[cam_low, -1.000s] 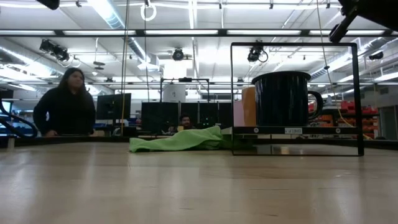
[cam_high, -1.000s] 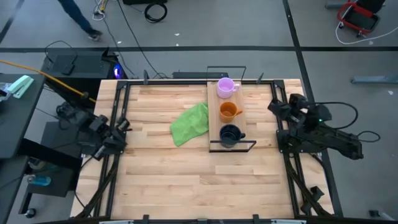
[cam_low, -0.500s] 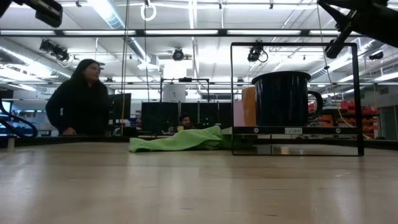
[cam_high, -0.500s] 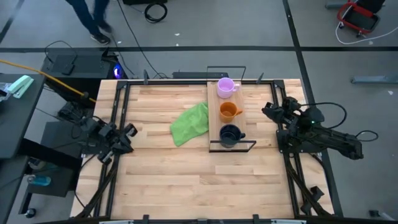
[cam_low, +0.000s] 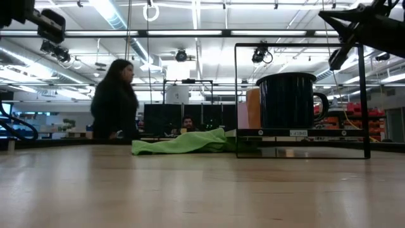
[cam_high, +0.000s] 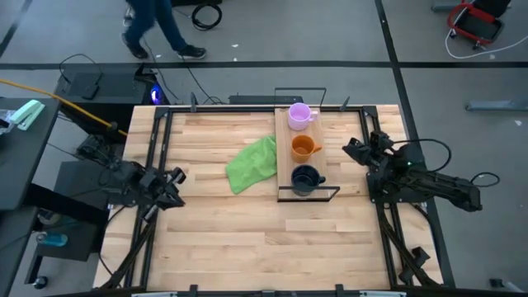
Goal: Stack small to large cups/mugs on shelf
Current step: Return to Home Position
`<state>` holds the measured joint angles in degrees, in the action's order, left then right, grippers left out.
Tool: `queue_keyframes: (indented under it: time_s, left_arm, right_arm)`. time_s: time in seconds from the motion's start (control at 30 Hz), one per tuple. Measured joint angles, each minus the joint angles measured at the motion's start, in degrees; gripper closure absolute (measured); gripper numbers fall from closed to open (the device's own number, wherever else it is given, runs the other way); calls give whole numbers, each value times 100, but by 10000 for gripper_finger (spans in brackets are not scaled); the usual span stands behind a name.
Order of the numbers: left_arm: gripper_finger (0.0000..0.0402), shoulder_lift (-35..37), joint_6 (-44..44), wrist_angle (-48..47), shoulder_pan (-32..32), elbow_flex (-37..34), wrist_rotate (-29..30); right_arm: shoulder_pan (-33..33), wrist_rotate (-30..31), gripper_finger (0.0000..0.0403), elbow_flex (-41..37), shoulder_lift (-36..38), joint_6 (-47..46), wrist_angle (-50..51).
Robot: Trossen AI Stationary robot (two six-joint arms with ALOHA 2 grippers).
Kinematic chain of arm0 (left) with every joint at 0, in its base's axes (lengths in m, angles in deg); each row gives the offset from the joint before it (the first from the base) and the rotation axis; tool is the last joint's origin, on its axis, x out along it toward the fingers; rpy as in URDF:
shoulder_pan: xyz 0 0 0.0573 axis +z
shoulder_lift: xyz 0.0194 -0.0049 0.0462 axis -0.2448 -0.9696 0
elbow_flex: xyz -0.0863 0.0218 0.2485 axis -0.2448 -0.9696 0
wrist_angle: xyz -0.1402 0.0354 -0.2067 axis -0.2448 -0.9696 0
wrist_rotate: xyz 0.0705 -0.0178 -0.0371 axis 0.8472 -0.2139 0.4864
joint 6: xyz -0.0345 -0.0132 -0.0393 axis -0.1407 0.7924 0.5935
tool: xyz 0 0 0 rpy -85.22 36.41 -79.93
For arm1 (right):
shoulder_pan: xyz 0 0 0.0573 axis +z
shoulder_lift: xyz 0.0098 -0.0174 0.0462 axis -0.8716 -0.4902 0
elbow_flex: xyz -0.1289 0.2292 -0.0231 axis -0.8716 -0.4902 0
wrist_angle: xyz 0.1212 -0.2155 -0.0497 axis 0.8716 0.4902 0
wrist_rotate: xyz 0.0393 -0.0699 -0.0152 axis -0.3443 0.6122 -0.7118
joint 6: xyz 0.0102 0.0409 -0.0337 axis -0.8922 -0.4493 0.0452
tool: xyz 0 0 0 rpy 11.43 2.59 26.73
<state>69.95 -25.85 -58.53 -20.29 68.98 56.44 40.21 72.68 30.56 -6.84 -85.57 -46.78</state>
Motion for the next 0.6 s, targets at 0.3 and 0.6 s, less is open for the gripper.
queue_keyframes:
  time_s: [0.3, 0.6]
  left_arm:
    - [363, 0, 22, -1176, 0, 0, 1745]
    - [366, 1, -57, -1495, 197, 4, 2792]
  right_arm:
    - [0, 31, 391, 0, 0, 1477, 551]
    - [-1, 1007, 391, 0, -2, 2947, 1322]
